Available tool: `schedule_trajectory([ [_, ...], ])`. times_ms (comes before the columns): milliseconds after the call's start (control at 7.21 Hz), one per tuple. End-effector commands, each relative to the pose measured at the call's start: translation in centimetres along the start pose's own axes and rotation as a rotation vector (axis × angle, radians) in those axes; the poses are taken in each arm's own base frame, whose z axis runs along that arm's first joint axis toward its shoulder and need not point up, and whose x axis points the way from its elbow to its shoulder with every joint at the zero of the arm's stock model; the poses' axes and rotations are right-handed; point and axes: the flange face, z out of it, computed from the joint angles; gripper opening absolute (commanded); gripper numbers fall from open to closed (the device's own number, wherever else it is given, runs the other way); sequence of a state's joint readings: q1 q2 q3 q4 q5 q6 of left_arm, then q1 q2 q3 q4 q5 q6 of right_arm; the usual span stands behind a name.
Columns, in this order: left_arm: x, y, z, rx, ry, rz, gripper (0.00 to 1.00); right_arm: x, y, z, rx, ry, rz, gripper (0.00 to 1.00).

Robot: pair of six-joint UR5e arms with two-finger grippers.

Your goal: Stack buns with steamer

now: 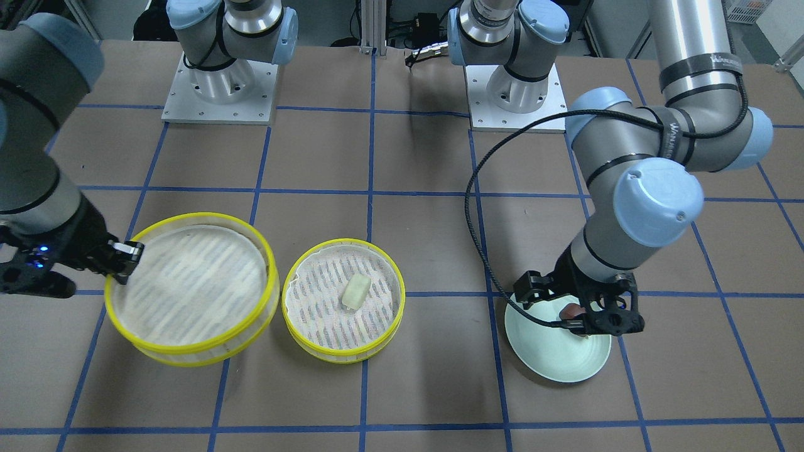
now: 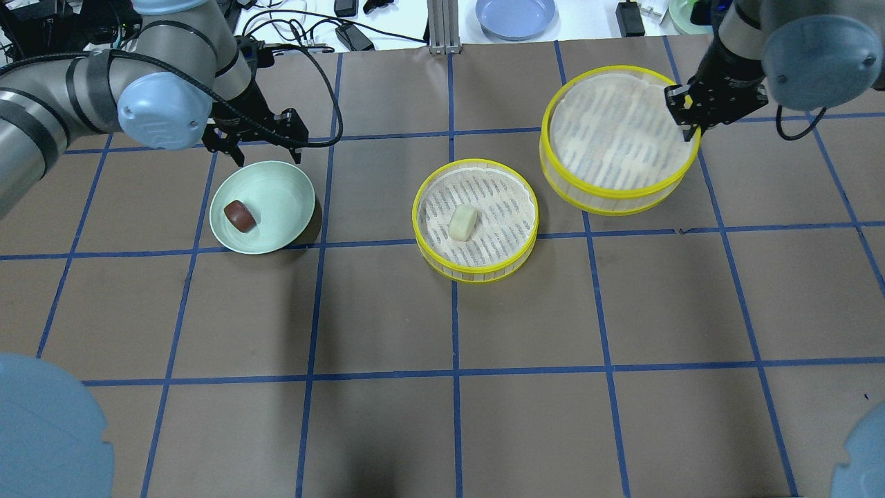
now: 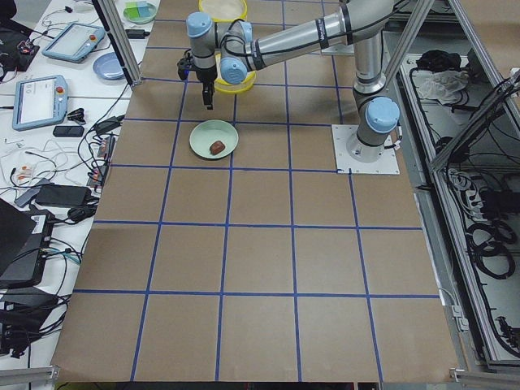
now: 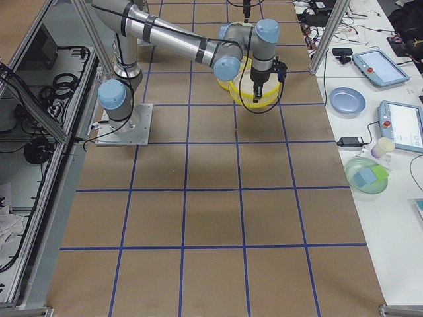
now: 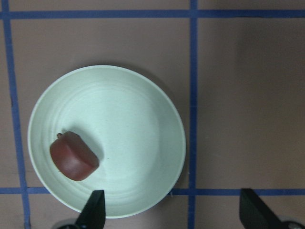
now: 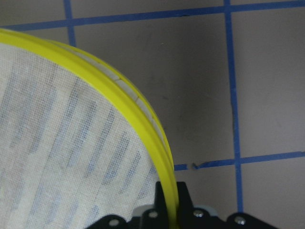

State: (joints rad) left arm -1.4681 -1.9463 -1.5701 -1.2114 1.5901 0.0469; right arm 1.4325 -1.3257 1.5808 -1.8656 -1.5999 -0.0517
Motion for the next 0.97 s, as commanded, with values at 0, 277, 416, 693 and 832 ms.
schedule_trajectory([
  [0,-8.3,-0.2,4.8,-0.070,0.003,-0.135,1.00,-9.0,2.7,-0.3,-0.019,-0.037,0.011,0.04],
  [277,-10.3,-1.2,8.8,-0.073,0.012,-0.234,1.00,-14.0,5.2,2.7,-0.074,-0.061,0.021,0.04],
  [416,-10.3,-1.6,10.8,-0.095,0.013,-0.317,1.00,-14.7,5.7,3.9,-0.088,-0.059,0.019,0.04],
  [693,-9.9,-2.3,10.7,-0.077,0.060,-0.420,1.00,-16.6,6.0,5.8,-0.109,-0.053,0.025,0.04],
  [832,-9.7,-2.3,10.6,-0.079,0.076,-0.456,0.92,-17.0,6.3,6.3,-0.119,-0.045,0.049,0.04],
])
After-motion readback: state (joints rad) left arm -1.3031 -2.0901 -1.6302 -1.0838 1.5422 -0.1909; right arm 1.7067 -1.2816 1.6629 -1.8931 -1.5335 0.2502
